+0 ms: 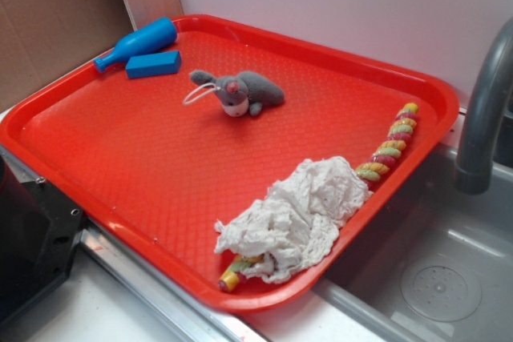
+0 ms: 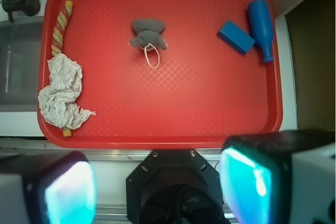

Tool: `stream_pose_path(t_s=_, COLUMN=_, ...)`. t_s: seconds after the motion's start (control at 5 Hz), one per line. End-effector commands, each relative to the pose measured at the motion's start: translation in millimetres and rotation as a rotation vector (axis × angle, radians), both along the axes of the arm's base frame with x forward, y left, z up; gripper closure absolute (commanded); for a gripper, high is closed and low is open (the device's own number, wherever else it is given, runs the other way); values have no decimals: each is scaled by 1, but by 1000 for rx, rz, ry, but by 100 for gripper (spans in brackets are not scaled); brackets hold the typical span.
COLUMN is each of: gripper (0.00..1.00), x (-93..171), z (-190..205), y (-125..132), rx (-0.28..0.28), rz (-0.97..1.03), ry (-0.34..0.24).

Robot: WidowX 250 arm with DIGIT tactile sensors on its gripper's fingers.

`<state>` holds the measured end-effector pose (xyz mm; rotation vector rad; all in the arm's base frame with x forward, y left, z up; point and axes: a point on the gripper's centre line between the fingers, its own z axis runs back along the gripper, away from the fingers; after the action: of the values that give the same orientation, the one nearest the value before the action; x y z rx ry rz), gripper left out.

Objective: Grab the gray animal.

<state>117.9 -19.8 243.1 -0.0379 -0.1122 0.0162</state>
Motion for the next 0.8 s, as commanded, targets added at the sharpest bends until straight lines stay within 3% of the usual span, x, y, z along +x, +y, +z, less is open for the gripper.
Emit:
stream_pose_path(t_s=0.0, gripper=0, x=0, z=0, y=0, rx=0, rz=0, ry=0)
stream_pose_path(t_s=0.2, gripper=0, x=34, z=-42, y=8, rx=41, rz=76, ry=-35)
stream_pose_path(t_s=0.6, gripper=0, x=113, z=-104, y=2, rx=-5, rz=155, ry=-70)
